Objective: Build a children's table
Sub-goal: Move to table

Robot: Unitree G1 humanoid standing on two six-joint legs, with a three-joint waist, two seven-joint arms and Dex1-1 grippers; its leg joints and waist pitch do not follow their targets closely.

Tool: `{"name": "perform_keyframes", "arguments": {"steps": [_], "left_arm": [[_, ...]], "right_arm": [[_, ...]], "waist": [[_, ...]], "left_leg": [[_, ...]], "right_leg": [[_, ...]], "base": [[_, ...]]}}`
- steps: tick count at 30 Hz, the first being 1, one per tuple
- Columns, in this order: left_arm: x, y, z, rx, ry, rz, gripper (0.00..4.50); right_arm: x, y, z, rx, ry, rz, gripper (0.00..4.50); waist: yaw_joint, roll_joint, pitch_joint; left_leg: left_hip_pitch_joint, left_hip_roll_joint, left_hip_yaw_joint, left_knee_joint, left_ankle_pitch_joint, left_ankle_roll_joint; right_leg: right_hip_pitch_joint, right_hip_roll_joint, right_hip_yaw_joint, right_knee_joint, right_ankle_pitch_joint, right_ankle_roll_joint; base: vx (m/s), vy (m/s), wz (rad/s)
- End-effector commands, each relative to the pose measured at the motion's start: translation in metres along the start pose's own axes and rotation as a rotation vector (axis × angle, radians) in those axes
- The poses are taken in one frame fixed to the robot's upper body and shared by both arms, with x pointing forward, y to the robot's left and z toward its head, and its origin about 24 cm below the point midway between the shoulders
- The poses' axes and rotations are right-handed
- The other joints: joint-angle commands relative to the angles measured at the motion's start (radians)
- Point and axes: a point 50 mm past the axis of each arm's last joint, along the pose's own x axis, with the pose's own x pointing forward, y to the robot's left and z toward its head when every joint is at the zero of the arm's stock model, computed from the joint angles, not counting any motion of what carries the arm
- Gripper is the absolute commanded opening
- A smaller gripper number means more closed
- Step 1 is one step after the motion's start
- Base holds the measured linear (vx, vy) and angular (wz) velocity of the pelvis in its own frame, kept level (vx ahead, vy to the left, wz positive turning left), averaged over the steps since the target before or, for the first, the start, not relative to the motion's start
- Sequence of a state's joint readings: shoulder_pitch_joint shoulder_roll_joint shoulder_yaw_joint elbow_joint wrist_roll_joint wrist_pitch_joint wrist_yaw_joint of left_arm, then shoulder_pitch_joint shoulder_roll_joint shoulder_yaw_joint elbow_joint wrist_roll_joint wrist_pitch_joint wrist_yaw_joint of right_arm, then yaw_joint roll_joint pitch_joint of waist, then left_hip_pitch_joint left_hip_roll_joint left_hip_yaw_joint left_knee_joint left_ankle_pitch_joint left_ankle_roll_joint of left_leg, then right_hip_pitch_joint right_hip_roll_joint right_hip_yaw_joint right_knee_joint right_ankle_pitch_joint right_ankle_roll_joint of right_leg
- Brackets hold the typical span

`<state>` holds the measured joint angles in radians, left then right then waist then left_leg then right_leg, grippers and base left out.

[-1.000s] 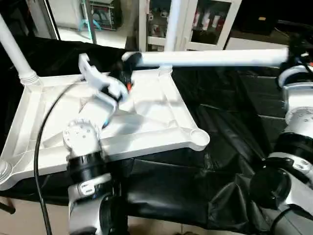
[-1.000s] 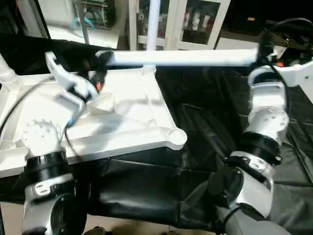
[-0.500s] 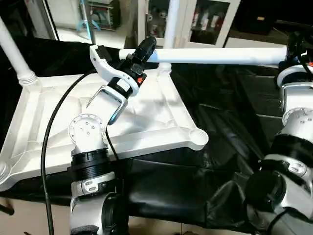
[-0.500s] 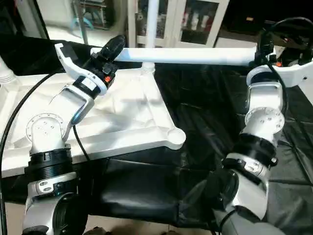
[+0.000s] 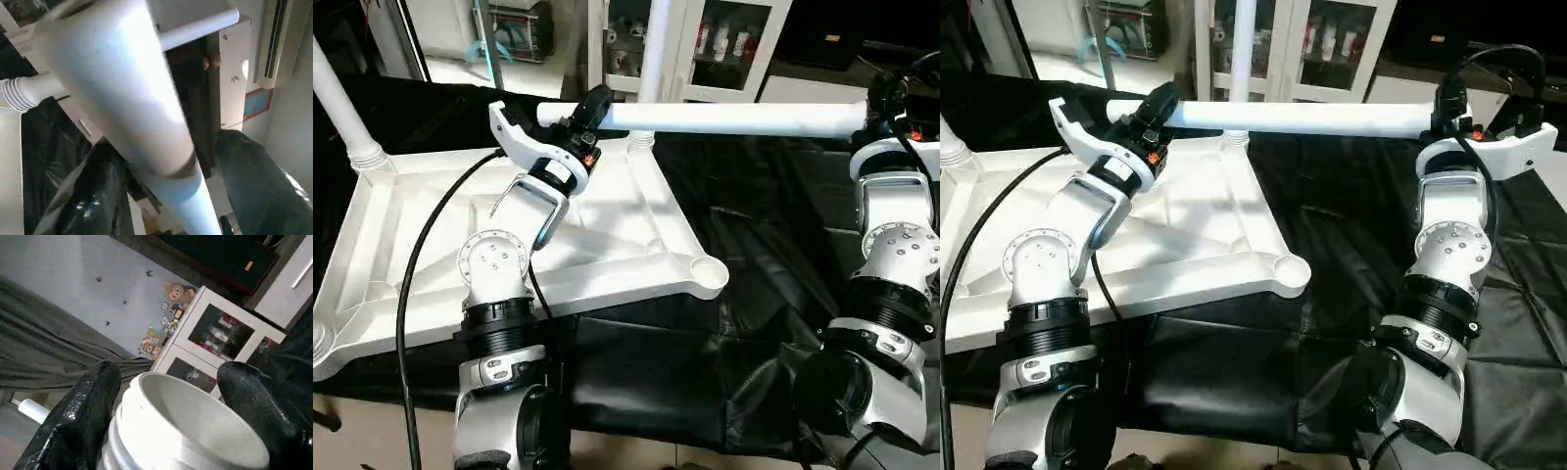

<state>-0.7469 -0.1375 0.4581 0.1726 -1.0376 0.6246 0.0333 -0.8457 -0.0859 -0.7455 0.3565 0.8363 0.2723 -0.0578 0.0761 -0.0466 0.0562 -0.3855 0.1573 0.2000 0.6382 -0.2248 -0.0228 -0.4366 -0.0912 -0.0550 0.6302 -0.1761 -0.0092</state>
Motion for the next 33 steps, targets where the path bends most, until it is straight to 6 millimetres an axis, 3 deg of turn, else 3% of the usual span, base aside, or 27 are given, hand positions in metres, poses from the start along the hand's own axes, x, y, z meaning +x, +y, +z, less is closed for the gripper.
{"name": "perform_keyframes", "arguments": {"steps": [1,11,13,16,17,20,25,26,27,30,31,33], "left_arm": [[0.013,-0.021,-0.026,-0.102,0.036,-0.068,2.67],[0.016,-0.016,-0.017,-0.094,-0.025,-0.021,1.88],[0.017,-0.015,-0.012,-0.094,-0.052,-0.005,1.74],[0.018,-0.015,-0.009,-0.093,-0.067,-0.003,1.73],[0.018,-0.017,-0.005,-0.092,-0.085,-0.008,1.7],[0.02,-0.019,0.002,-0.083,-0.113,-0.013,1.65],[0.021,-0.021,0.006,-0.082,-0.129,-0.018,1.63],[0.023,-0.026,0.015,-0.083,-0.158,-0.032,1.5],[0.024,-0.027,0.018,-0.089,-0.168,-0.04,1.48],[0.025,-0.03,0.022,-0.095,-0.18,-0.053,1.45],[0.026,-0.032,0.024,-0.092,-0.18,-0.061,1.45],[0.026,-0.032,0.025,-0.09,-0.181,-0.064,1.45]], "right_arm": [[0.0,0.004,0.004,-0.01,-0.009,0.009,3.14],[-0.001,0.004,0.0,-0.024,0.012,0.02,3.14],[-0.002,0.004,-0.001,-0.043,0.021,0.031,3.84],[-0.004,0.006,-0.003,-0.04,0.035,0.06,3.89],[-0.007,0.005,-0.006,-0.034,0.065,0.07,3.96],[-0.013,0.003,-0.014,-0.072,0.143,0.094,4.33],[-0.018,0.0,-0.02,-0.112,0.204,0.11,4.37],[-0.036,-0.015,-0.035,-0.241,0.393,0.14,4.5],[-0.044,-0.021,-0.038,-0.281,0.455,0.159,4.5],[-0.059,-0.029,-0.042,-0.333,0.549,0.183,4.5],[-0.067,-0.029,-0.041,-0.352,0.566,0.204,4.5],[-0.072,-0.029,-0.038,-0.364,0.575,0.219,4.5]], "waist": [[-0.002,-0.01,-0.08],[-0.003,-0.009,-0.08],[-0.003,-0.008,-0.08],[-0.003,-0.008,-0.082],[-0.004,-0.004,-0.081],[-0.003,-0.006,-0.083],[-0.002,-0.007,-0.081],[0.003,-0.007,-0.08],[0.005,-0.008,-0.08],[0.013,-0.009,-0.078],[0.014,-0.004,-0.08],[0.014,-0.006,-0.079]], "left_leg": [[0.019,0.048,-0.018,-0.068,0.031,0.08],[0.019,0.047,-0.018,-0.067,0.037,0.082],[0.018,0.047,-0.019,-0.068,0.035,0.08],[0.019,0.048,-0.02,-0.067,0.04,0.078],[0.019,0.048,-0.02,-0.068,0.038,0.078],[0.021,0.049,-0.021,-0.067,0.051,0.079],[0.02,0.048,-0.022,-0.067,0.053,0.081],[0.019,0.049,-0.022,-0.068,0.045,0.071],[0.019,0.049,-0.023,-0.068,0.046,0.068],[0.017,0.05,-0.025,-0.069,0.042,0.068],[0.02,0.052,-0.027,-0.069,0.04,0.065],[0.02,0.053,-0.028,-0.07,0.036,0.059]], "right_leg": [[0.069,-0.041,0.036,-0.054,-0.011,-0.185],[0.069,-0.041,0.036,-0.054,-0.005,-0.188],[0.07,-0.041,0.036,-0.055,-0.007,-0.183],[0.071,-0.041,0.036,-0.053,0.002,-0.186],[0.071,-0.041,0.036,-0.053,0.006,-0.187],[0.072,-0.041,0.036,-0.051,0.029,-0.187],[0.074,-0.041,0.037,-0.053,0.031,-0.186],[0.076,-0.045,0.038,-0.056,0.006,-0.191],[0.079,-0.043,0.039,-0.055,0.01,-0.187],[0.08,-0.046,0.04,-0.059,0.001,-0.181],[0.078,-0.047,0.039,-0.059,-0.003,-0.183],[0.077,-0.049,0.039,-0.059,-0.012,-0.185]], "base": [[0.0,0.0,0.0],[0.0,0.0,0.0],[0.0,0.0,0.0],[0.0,0.0,0.0],[0.0,0.0,0.0],[0.0,0.0,0.0],[0.0,0.0,0.0],[0.0,0.0,0.0],[0.0,0.0,0.0],[0.0,0.0,0.0],[0.0,0.0,0.0],[0.0,0.0,0.0]]}}
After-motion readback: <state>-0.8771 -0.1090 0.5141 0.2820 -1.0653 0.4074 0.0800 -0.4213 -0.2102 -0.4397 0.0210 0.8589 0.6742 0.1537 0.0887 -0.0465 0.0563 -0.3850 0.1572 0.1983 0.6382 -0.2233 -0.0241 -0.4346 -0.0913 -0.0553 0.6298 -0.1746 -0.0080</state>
